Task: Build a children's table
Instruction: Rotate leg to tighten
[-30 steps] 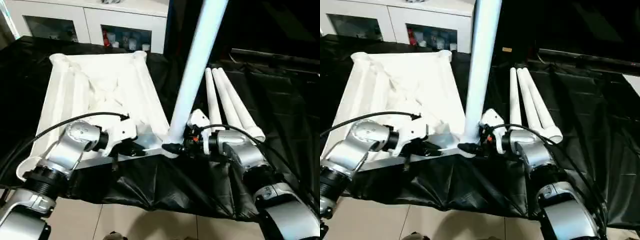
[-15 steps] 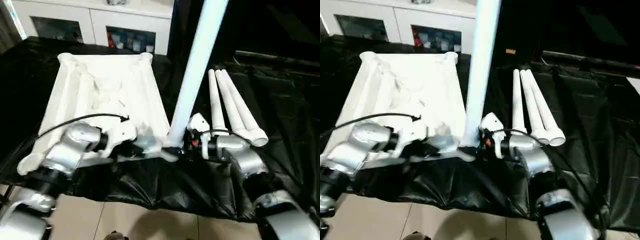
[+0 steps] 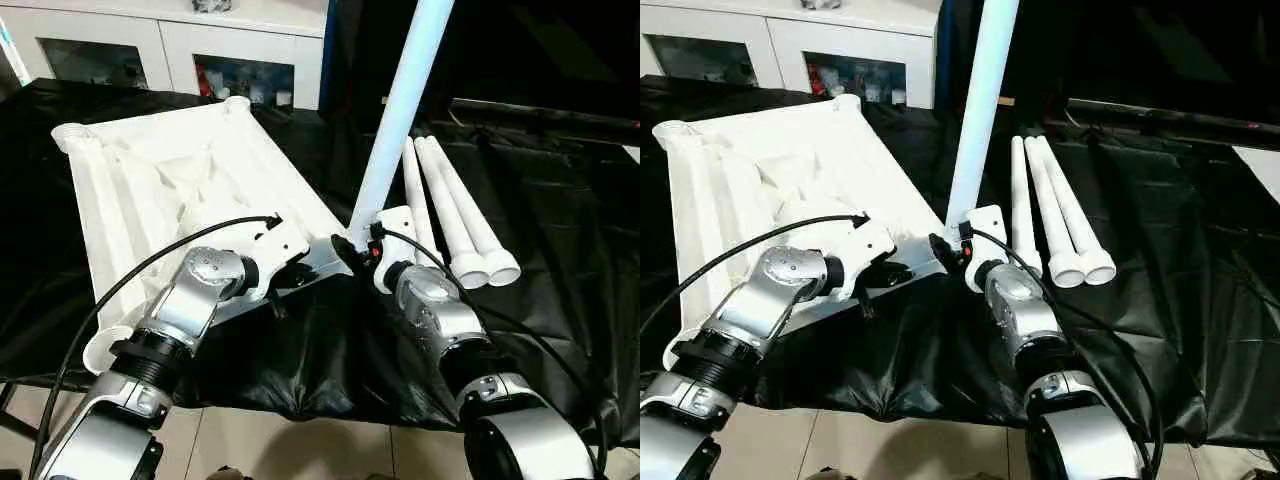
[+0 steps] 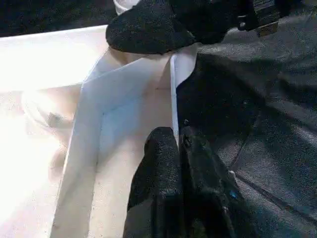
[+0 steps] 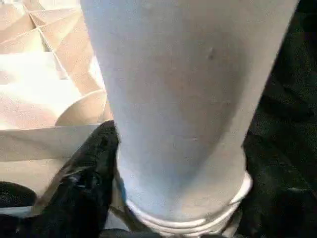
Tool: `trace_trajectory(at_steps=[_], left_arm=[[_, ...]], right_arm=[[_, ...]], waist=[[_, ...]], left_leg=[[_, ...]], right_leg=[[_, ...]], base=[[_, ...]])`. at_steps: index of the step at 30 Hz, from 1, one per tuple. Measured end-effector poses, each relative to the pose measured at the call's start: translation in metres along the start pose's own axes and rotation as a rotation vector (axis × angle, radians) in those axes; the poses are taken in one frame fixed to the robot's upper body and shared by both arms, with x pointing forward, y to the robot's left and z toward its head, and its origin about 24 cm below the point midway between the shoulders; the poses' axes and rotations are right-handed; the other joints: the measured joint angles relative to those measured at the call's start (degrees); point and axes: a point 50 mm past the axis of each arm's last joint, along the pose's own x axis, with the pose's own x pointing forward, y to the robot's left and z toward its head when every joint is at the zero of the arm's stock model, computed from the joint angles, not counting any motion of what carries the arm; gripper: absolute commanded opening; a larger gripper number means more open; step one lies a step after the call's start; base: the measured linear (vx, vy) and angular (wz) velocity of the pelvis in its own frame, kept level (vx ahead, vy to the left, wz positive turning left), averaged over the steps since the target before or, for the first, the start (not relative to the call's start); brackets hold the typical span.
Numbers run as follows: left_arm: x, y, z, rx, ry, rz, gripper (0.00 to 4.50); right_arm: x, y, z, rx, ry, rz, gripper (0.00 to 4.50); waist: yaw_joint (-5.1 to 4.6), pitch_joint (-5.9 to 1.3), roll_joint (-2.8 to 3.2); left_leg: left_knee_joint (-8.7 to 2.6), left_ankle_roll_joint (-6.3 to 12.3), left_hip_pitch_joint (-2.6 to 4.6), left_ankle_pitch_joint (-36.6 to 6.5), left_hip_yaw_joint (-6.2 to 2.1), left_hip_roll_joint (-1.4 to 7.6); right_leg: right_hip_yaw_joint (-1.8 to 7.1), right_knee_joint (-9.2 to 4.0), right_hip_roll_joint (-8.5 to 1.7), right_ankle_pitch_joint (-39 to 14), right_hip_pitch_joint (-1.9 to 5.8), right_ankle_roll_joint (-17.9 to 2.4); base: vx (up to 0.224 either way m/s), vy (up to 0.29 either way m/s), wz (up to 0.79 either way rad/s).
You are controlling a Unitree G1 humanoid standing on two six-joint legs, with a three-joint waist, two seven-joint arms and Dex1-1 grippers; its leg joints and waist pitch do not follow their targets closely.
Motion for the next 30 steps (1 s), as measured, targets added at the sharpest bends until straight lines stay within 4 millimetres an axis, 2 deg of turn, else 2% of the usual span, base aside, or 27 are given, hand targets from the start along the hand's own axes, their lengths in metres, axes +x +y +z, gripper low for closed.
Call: trace_trajectory(at_steps=[2,6,10,16,18,20,24,30], left_arm=[[-0.002,0.001,-0.001,0.015,0.003,-0.005,0.0],[-0.01,-0.001,-0.006,0.051,-0.005,-0.051,0.0],[-0.021,-0.004,-0.011,0.093,-0.02,-0.136,0.0],[-0.033,-0.005,-0.018,0.125,-0.025,-0.239,0.0],[-0.039,-0.004,-0.021,0.137,-0.017,-0.278,0.0],[-0.044,-0.004,-0.023,0.149,-0.015,-0.315,0.0],[-0.048,-0.004,-0.025,0.16,-0.001,-0.351,0.0],[-0.051,-0.004,-0.026,0.179,0.002,-0.378,0.0]], right_arm=[[0.0,0.0,0.0,-0.009,0.0,0.017,3.89],[-0.006,-0.001,-0.001,-0.067,0.012,0.14,3.89],[-0.021,-0.006,-0.002,-0.154,0.043,0.327,3.89],[-0.038,-0.01,-0.001,-0.22,0.115,0.564,3.89],[-0.042,-0.01,0.001,-0.25,0.141,0.64,3.57],[-0.045,-0.009,0.002,-0.256,0.159,0.701,3.57],[-0.047,-0.008,0.002,-0.262,0.174,0.743,3.15],[-0.049,-0.005,0.001,-0.27,0.192,0.778,2.84]], waist=[[-0.11,0.0,0.0],[-0.22,0.01,0.01],[0.37,0.01,0.02],[0.45,0.02,0.02],[0.43,0.02,0.01],[0.48,0.02,0.01],[0.57,0.02,0.0],[0.71,0.01,-0.02]], left_leg=[[0.01,0.0,-0.01,0.0,0.0,0.0],[-0.06,0.01,-0.05,-0.01,0.0,0.0],[-0.23,0.03,-0.1,-0.02,0.01,0.0],[-0.2,0.04,-0.09,-0.01,0.02,0.0],[-0.19,0.04,-0.08,-0.01,0.02,0.01],[-0.2,0.04,-0.08,-0.01,0.02,0.02],[-0.17,0.04,-0.09,-0.01,0.03,0.02],[-0.17,0.04,-0.09,-0.01,0.03,0.02]], right_leg=[[0.0,0.0,0.0,0.0,-0.01,0.0],[-0.01,-0.09,0.0,-0.01,-0.03,0.01],[-0.06,-0.25,0.0,-0.04,-0.03,0.0],[-0.07,-0.24,0.0,-0.03,0.01,-0.01],[-0.07,-0.22,0.0,-0.03,0.0,-0.01],[-0.08,-0.21,0.0,-0.03,-0.01,-0.01],[-0.08,-0.21,0.0,-0.03,0.0,-0.01],[-0.08,-0.21,0.0,-0.03,-0.01,-0.01]], base=[[0.0,0.0,0.0],[0.0,0.0,0.0],[0.0,0.0,0.0],[0.0,0.0,0.0],[0.0,0.0,0.0],[0.0,0.0,0.0],[0.0,0.0,0.0],[0.0,0.0,0.0]])
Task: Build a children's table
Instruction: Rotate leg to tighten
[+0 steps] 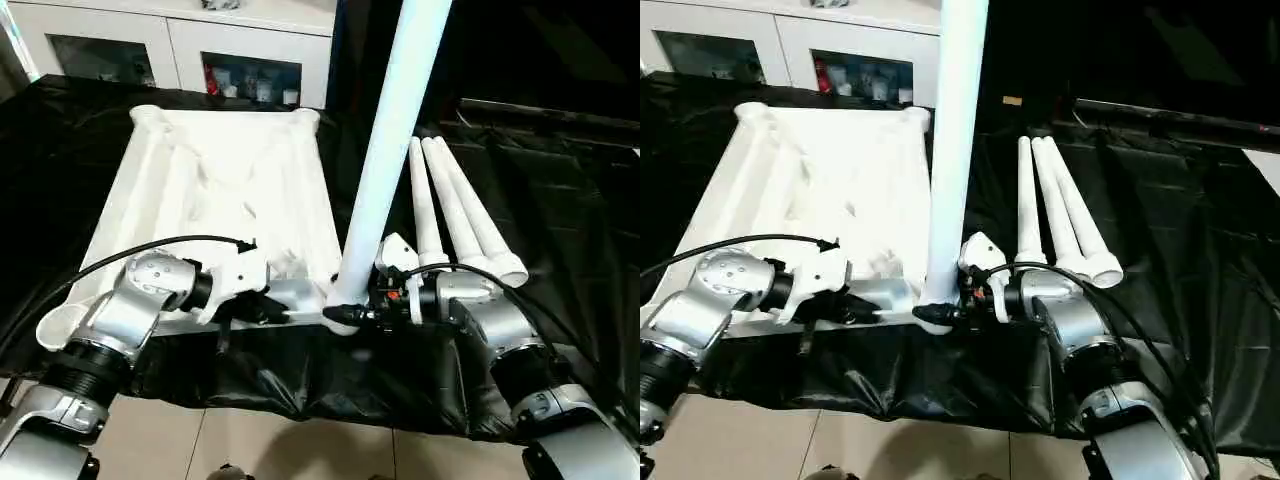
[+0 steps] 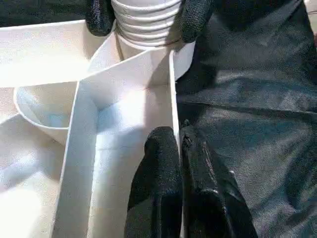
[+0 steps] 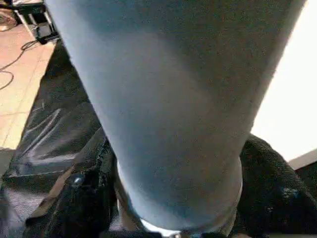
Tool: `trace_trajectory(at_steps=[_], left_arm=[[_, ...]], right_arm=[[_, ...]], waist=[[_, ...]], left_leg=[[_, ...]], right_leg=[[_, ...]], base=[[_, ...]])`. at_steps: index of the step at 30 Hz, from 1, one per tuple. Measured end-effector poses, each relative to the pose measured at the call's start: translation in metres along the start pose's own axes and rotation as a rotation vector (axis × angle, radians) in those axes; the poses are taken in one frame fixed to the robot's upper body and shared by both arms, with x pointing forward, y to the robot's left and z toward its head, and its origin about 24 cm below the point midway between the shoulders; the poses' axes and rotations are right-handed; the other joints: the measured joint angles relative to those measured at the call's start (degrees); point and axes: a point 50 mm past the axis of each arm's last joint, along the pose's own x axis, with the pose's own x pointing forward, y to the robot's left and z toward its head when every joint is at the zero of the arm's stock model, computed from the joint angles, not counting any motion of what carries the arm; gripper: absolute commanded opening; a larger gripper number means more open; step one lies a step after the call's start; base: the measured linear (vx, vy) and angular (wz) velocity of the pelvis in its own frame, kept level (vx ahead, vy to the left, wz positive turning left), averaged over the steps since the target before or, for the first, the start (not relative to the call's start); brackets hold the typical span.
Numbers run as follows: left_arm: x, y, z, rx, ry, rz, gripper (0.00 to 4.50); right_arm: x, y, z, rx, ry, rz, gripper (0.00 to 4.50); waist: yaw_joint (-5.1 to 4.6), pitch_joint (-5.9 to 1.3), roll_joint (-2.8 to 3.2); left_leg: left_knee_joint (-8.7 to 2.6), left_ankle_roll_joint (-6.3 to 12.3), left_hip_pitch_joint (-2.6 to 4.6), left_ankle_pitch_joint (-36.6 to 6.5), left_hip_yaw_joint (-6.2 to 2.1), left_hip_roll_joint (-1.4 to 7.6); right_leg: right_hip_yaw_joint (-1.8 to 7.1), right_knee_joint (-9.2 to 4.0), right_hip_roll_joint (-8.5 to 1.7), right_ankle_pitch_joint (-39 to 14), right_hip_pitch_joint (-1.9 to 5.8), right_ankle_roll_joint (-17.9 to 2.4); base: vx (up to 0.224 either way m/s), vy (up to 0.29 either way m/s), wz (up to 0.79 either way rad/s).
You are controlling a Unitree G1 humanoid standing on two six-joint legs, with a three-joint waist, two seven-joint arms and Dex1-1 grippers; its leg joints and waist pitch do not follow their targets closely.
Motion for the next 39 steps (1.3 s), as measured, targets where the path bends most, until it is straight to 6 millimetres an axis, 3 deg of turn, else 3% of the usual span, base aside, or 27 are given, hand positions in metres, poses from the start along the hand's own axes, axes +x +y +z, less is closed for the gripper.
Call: trace_trajectory(at_steps=[5,12,17,18,19,22,24,30,39], left_arm=[[0.002,0.003,-0.002,-0.02,-0.002,0.047,0.0],[0.031,0.02,0.008,-0.161,-0.028,0.304,0.0],[0.046,0.023,0.015,-0.209,-0.037,0.396,0.0],[0.047,0.024,0.016,-0.207,-0.035,0.402,0.0],[0.047,0.024,0.017,-0.201,-0.033,0.403,0.0],[0.047,0.024,0.019,-0.186,-0.03,0.404,0.0],[0.045,0.024,0.019,-0.171,-0.025,0.397,0.0],[0.029,0.019,0.012,-0.116,-0.021,0.305,0.0],[0.009,0.006,0.002,-0.043,-0.004,0.124,0.0]], right_arm=[[0.005,0.0,-0.003,0.038,-0.035,-0.072,2.76],[0.022,-0.021,-0.004,0.182,-0.129,-0.542,2.74],[0.033,-0.027,0.0,0.229,-0.149,-0.742,2.74],[0.033,-0.027,0.0,0.23,-0.15,-0.757,3.3],[0.033,-0.027,0.0,0.232,-0.156,-0.764,3.44],[0.034,-0.027,0.002,0.225,-0.166,-0.759,3.51],[0.034,-0.027,0.002,0.22,-0.17,-0.747,3.82],[0.023,-0.023,0.002,0.139,-0.136,-0.517,3.82],[0.008,-0.007,0.001,0.043,-0.059,-0.155,3.82]], waist=[[0.12,-0.06,-0.09],[-0.88,-0.06,-0.07],[-1.09,-0.12,0.0],[-1.08,-0.12,0.0],[-1.03,-0.13,0.01],[-1.06,-0.13,-0.01],[-1.18,-0.13,0.0],[-1.71,-0.09,0.04],[-0.49,-0.08,0.06]], left_leg=[[0.01,-0.02,0.14,0.01,0.0,0.0],[0.34,-0.05,0.25,0.04,-0.03,-0.03],[0.32,-0.05,0.27,0.04,-0.03,-0.04],[0.3,-0.05,0.26,0.04,-0.03,-0.04],[0.29,-0.05,0.25,0.03,-0.03,-0.04],[0.2,-0.02,0.14,0.01,-0.03,-0.04],[0.15,-0.02,0.1,0.01,-0.03,-0.04],[-0.06,-0.02,0.04,0.01,-0.03,-0.01],[-0.07,0.0,0.07,0.0,-0.03,-0.01]], right_leg=[[0.0,0.07,0.0,0.0,0.09,0.0],[0.09,0.18,-0.04,-0.07,0.13,0.15],[0.11,0.19,-0.04,-0.05,0.12,0.16],[0.1,0.19,-0.04,-0.04,0.12,0.17],[0.1,0.19,-0.04,-0.04,0.11,0.17],[0.09,0.15,-0.04,0.08,0.03,-0.03],[0.08,0.15,-0.03,0.07,-0.04,-0.03],[0.0,0.08,0.0,0.05,-0.13,-0.03],[-0.04,0.0,-0.01,0.03,-0.05,-0.07]], base=[[0.0,0.0,0.0],[0.0,0.0,0.0],[0.0,0.0,0.0],[0.0,0.0,0.0],[0.0,0.0,0.0],[0.0,0.0,0.0],[0.0,0.0,0.0],[0.0,0.0,0.0],[0.0,0.0,0.0]])
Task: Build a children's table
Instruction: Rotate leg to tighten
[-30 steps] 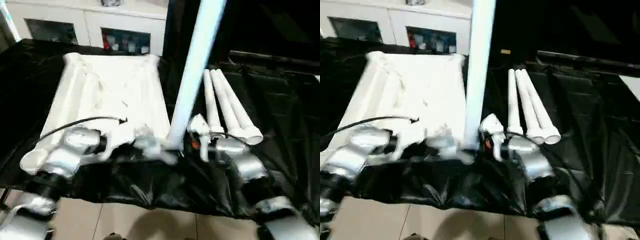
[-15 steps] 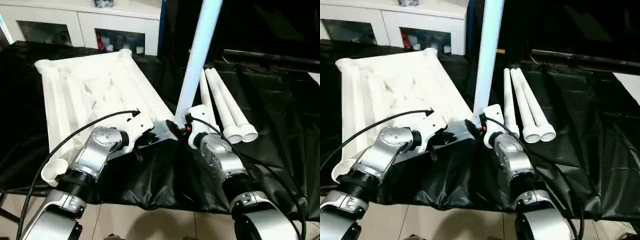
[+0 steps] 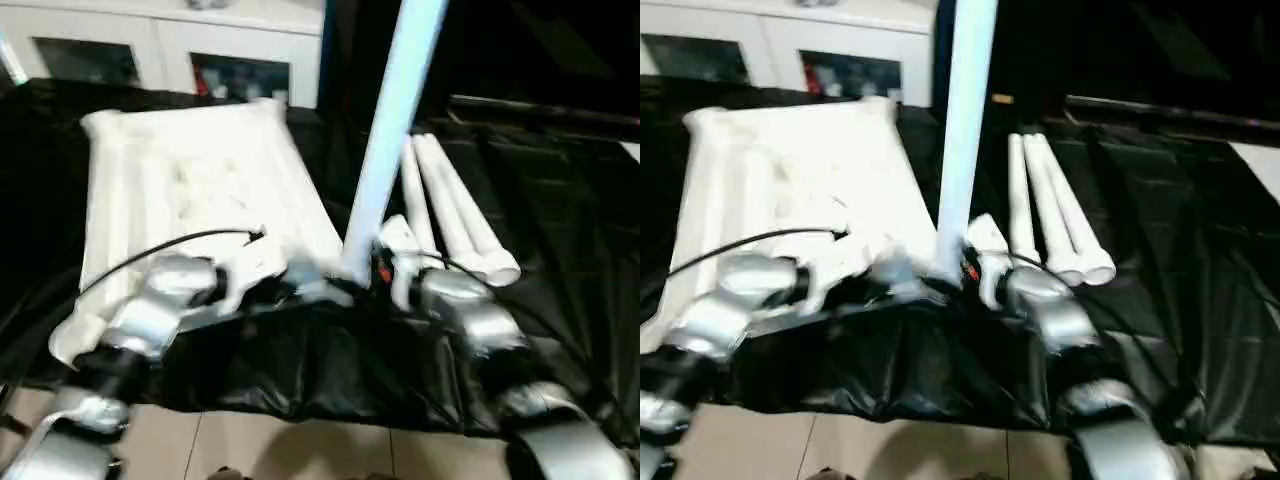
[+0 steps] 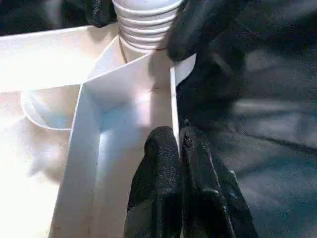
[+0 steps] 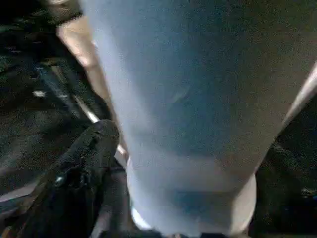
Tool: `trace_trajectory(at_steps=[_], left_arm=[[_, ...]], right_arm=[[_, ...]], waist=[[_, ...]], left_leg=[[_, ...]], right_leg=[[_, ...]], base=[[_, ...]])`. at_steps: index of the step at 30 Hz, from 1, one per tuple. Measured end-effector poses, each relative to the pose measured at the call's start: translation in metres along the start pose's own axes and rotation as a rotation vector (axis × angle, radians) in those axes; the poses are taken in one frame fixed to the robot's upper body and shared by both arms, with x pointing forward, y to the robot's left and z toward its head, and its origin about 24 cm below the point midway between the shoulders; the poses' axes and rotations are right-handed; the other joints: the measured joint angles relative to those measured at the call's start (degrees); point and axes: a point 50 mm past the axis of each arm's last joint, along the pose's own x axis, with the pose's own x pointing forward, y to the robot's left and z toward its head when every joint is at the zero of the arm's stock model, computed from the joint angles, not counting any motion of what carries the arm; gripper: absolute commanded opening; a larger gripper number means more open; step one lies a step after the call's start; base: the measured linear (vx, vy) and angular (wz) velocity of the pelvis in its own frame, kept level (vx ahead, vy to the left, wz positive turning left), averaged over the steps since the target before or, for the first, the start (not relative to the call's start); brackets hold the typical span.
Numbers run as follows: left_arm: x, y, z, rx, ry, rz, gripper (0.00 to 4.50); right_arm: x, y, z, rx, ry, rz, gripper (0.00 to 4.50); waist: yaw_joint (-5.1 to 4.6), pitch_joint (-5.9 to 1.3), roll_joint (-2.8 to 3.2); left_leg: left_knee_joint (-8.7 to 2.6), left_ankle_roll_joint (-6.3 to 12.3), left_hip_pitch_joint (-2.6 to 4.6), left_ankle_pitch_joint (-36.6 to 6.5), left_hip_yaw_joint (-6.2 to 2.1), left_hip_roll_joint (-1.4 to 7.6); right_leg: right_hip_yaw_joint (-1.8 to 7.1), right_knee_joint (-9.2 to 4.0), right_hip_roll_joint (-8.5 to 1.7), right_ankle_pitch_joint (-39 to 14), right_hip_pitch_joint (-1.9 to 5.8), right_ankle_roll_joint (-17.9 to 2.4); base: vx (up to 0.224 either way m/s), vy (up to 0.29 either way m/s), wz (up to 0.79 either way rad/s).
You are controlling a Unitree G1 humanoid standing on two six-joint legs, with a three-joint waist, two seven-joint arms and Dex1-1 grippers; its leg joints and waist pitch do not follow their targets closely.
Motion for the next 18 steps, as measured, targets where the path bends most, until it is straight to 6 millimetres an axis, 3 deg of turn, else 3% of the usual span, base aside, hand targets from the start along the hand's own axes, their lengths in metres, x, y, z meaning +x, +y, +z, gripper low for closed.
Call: trace_trajectory(at_steps=[4,12,18], left_arm=[[-0.0066,-0.0028,-0.0026,0.012,0.006,-0.075,0.0],[-0.0089,-0.003,-0.0043,0.019,0.006,-0.105,0.0],[-0.001,0.0031,-0.0039,-0.043,-0.002,-0.012,0.0]], right_arm=[[-0.0042,0.0048,0.0006,-0.03,0.041,0.12,3.48],[-0.0038,0.0062,0.0001,-0.031,0.051,0.143,2.85],[0.0009,0.0028,-0.005,0.032,0.001,-0.024,2.72]], waist=[[0.31,0.0,0.0],[0.35,-0.01,0.0],[0.23,-0.02,-0.01]], left_leg=[[0.03,0.0,0.01,0.0,0.0,0.01],[0.02,0.0,0.03,0.0,0.0,0.01],[0.2,-0.05,0.33,0.03,-0.02,0.01]], right_leg=[[0.0,0.03,0.0,0.0,0.01,0.0],[0.0,0.04,0.0,0.0,0.02,0.0],[0.02,0.21,-0.01,0.0,0.28,0.01]], base=[[0.0,0.0,0.0],[0.0,0.0,0.0],[0.0,0.0,0.0]])
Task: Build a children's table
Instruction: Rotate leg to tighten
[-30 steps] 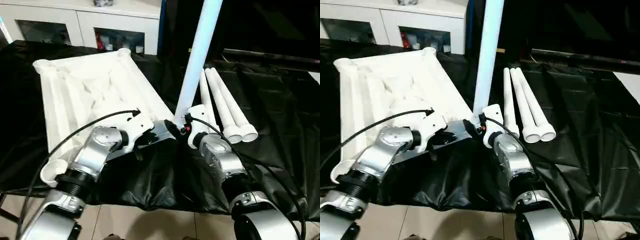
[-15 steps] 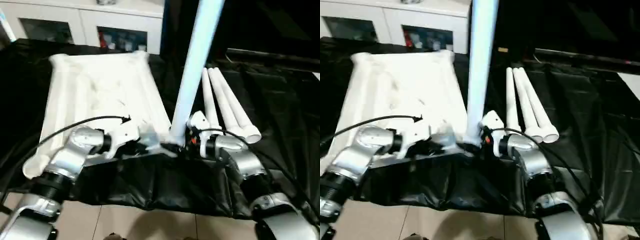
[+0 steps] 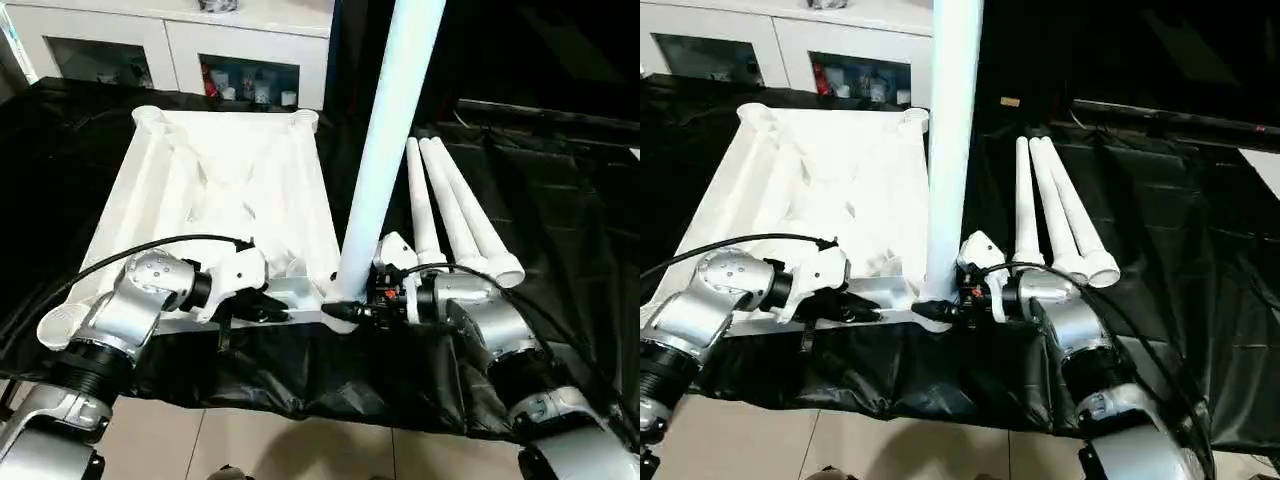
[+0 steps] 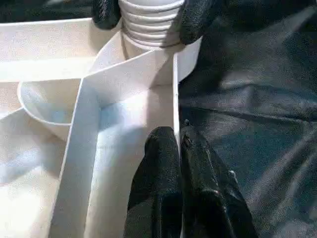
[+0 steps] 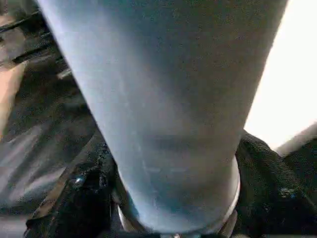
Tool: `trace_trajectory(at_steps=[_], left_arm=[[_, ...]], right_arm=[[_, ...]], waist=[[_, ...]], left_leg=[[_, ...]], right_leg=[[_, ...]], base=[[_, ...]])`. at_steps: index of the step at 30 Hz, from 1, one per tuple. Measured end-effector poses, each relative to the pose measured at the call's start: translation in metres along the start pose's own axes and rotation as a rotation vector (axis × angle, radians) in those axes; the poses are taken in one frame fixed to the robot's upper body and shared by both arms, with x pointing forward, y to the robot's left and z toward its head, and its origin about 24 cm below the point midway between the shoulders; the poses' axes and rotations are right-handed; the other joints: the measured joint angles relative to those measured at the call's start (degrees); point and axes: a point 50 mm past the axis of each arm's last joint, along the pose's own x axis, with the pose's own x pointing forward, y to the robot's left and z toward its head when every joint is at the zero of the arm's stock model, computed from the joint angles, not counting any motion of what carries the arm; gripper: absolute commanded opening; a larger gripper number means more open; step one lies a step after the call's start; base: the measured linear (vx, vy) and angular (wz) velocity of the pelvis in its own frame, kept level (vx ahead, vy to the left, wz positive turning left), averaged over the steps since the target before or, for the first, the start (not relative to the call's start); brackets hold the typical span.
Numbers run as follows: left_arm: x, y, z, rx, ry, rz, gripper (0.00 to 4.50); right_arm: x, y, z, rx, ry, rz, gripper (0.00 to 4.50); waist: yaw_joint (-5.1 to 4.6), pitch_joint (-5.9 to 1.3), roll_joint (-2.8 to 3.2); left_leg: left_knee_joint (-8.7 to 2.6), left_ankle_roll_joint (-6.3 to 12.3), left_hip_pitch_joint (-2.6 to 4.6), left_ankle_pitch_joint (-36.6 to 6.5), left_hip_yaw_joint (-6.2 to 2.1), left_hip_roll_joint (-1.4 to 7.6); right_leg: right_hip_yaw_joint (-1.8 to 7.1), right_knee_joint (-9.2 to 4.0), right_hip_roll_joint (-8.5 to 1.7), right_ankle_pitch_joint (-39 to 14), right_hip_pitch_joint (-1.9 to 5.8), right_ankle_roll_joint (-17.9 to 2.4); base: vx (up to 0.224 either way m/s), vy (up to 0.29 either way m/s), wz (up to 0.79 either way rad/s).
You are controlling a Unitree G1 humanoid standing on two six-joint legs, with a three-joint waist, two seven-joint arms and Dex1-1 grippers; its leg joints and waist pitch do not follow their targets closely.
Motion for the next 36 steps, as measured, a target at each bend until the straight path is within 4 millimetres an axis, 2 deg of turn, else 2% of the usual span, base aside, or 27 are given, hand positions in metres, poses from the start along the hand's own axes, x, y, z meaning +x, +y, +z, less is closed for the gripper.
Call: trace_trajectory(at_steps=[5,10,12,13,15,16,18,24,29,36], left_arm=[[0.025,0.009,0.009,-0.095,-0.012,0.185,0.0],[0.038,0.009,0.017,-0.133,-0.013,0.256,0.0],[0.039,0.01,0.019,-0.125,-0.009,0.258,0.0],[0.039,0.01,0.02,-0.121,-0.008,0.259,0.0],[0.039,0.01,0.021,-0.116,-0.009,0.257,0.0],[0.038,0.01,0.021,-0.11,-0.008,0.256,0.0],[0.034,0.011,0.02,-0.097,-0.003,0.245,0.0],[0.021,0.006,0.015,-0.067,-0.021,0.18,0.0],[0.009,0.0,0.008,-0.028,-0.029,0.08,0.0],[-0.001,-0.003,0.002,-0.004,-0.019,-0.012,0.0]], right_arm=[[0.017,-0.015,0.001,0.105,-0.055,-0.366,2.7],[0.029,-0.018,0.004,0.165,-0.084,-0.556,2.7],[0.03,-0.018,0.005,0.161,-0.091,-0.572,2.7],[0.03,-0.018,0.005,0.153,-0.094,-0.578,3.25],[0.03,-0.018,0.006,0.148,-0.1,-0.578,3.39],[0.03,-0.018,0.006,0.142,-0.102,-0.569,3.39],[0.03,-0.017,0.007,0.129,-0.107,-0.537,3.68],[0.021,-0.016,0.008,0.041,-0.072,-0.351,3.68],[0.007,-0.011,0.006,-0.049,0.002,-0.115,3.68],[-0.001,-0.003,0.005,-0.067,0.032,0.067,3.56]], waist=[[-0.71,0.02,0.0],[-1.26,0.0,0.0],[-1.29,0.0,0.0],[-1.28,0.0,0.0],[-1.23,0.0,0.0],[-1.22,0.0,-0.01],[-1.22,0.0,-0.01],[-1.52,0.03,0.05],[-1.03,0.03,0.05],[-0.11,0.03,0.05]], left_leg=[[0.11,0.0,0.22,0.0,-0.05,-0.05],[0.15,0.0,0.19,0.0,-0.05,-0.07],[0.14,0.0,0.18,0.0,-0.05,-0.07],[0.1,0.01,0.15,-0.01,-0.05,-0.07],[0.0,0.01,0.1,-0.02,-0.05,-0.08],[-0.06,0.01,0.08,-0.02,-0.05,-0.08],[-0.22,0.0,0.08,-0.01,-0.05,-0.07],[-0.44,0.0,-0.22,-0.02,-0.08,-0.01],[-0.46,0.01,-0.31,-0.02,-0.15,0.03],[-0.37,0.0,-0.24,-0.01,-0.15,0.08]], right_leg=[[0.02,-0.13,-0.06,-0.11,0.07,0.19],[0.03,-0.27,-0.06,-0.09,0.05,0.18],[0.03,-0.27,-0.06,-0.06,0.05,0.17],[0.03,-0.27,-0.06,-0.04,0.04,0.16],[0.03,-0.27,-0.06,0.03,-0.03,0.11],[0.02,-0.25,-0.05,0.08,-0.08,0.05],[-0.02,-0.24,-0.04,0.2,-0.15,-0.15],[-0.19,-0.37,0.01,0.19,-0.39,-0.14],[-0.36,-0.55,0.0,0.19,-0.33,-0.16],[-0.41,-0.49,0.0,0.21,-0.25,-0.18]], base=[[0.0,0.0,0.0],[0.0,0.0,0.0],[0.0,0.0,0.0],[0.0,0.0,0.0],[0.0,0.0,0.0],[0.0,0.0,0.0],[0.0,0.0,0.0],[0.0,0.0,0.0],[0.0,0.0,0.0],[0.0,0.0,0.0]])
